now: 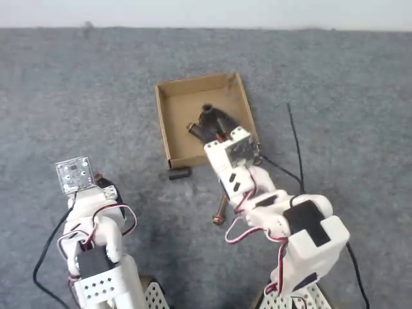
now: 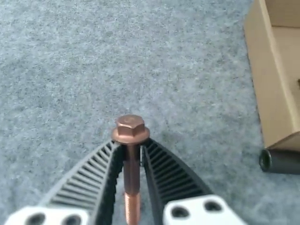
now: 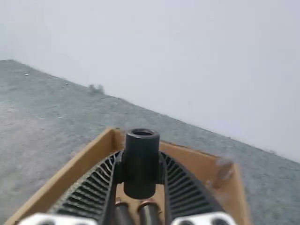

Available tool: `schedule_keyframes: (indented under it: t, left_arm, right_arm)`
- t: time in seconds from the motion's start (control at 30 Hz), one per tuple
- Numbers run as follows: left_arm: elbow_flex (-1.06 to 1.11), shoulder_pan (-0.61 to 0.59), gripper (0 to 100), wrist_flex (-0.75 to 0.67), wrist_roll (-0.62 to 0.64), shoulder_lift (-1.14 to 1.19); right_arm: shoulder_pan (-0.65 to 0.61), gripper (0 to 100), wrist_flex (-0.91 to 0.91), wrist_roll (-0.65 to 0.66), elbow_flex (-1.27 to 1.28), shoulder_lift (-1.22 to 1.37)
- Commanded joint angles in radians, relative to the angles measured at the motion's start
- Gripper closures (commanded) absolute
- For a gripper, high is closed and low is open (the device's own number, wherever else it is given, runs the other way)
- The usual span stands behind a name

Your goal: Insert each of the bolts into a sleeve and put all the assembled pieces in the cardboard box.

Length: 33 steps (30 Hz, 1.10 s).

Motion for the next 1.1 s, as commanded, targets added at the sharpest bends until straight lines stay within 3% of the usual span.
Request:
schedule_keyframes:
  t: [0.0,0.53,0.8,0.93,1.07]
  left_arm:
    - [-0.012,0.003,99,-0.002,-0.012,-0.012]
    - [-0.012,0.003,99,0.000,-0.012,-0.012]
    - [-0.012,0.006,99,-0.005,-0.011,-0.015]
    - [-0.012,0.097,99,-0.094,-0.003,-0.015]
    - [-0.012,0.175,99,-0.287,0.044,-0.017]
  right_arm:
    - [-0.038,99.2,-0.101,0.005,0.051,-0.021]
    - [-0.133,99.2,-0.504,0.005,0.483,-0.021]
    - [-0.127,99.2,-0.483,0.003,0.491,-0.008]
    - [-0.127,99.2,-0.456,0.003,0.491,-0.008]
    - [-0.127,99.2,-0.455,0.003,0.491,-0.008]
